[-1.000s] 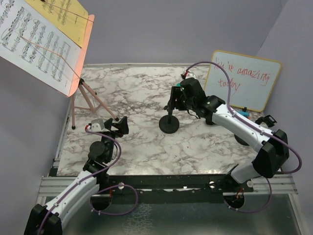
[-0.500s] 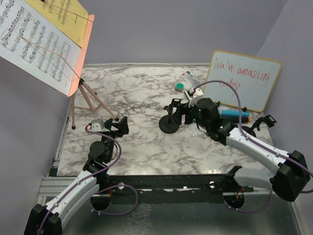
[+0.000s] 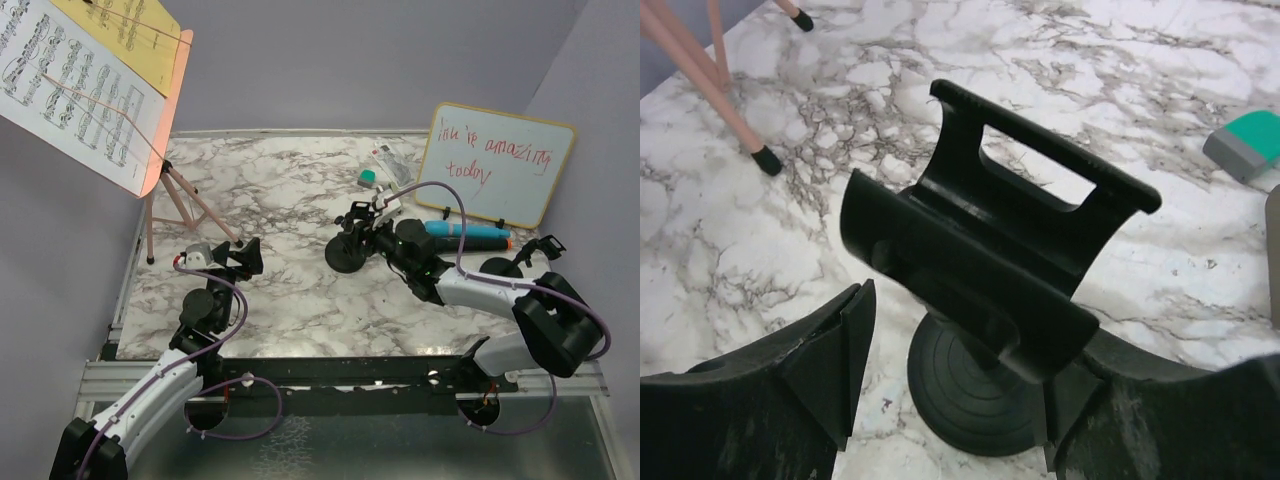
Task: Pack up the instrument practice props
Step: Move the microphone stand to the center of the board.
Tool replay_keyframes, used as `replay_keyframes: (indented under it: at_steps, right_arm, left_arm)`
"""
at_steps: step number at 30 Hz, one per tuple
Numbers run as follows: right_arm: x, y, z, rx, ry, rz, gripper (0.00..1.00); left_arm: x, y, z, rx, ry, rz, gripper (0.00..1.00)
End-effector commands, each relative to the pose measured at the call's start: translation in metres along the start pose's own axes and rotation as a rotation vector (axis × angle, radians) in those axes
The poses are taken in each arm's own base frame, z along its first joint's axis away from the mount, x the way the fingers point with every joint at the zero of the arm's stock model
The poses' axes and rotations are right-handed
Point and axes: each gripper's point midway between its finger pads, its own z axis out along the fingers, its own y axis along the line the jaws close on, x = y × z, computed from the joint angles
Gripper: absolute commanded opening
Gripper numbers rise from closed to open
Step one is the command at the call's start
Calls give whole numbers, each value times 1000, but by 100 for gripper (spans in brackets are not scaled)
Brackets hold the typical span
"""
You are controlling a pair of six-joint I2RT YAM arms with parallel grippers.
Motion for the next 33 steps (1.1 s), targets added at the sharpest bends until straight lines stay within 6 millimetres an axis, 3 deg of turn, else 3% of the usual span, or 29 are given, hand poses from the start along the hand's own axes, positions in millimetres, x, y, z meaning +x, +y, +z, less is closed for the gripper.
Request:
replay_keyframes:
  at_steps: [1, 9, 16, 26, 33]
  right_arm:
    - [-28, -7, 16, 41, -137, -24, 61]
    - [-12, -16, 26, 75, -131, -33, 47]
    - [-2, -23, 19, 112, -82, -36, 1]
    - [8, -55, -51, 321, 47, 11, 0]
    - [3, -96, -109, 583, 17, 18, 0]
  left_arm:
    - [-6, -3, 1, 5, -15, -10, 87]
    - [-6, -3, 1, 4, -15, -10, 87]
    - [-7, -2, 1, 3, -17, -9, 87]
    - [-6, -2, 1, -1, -17, -10, 87]
    - [-7, -2, 0, 2, -21, -14, 87]
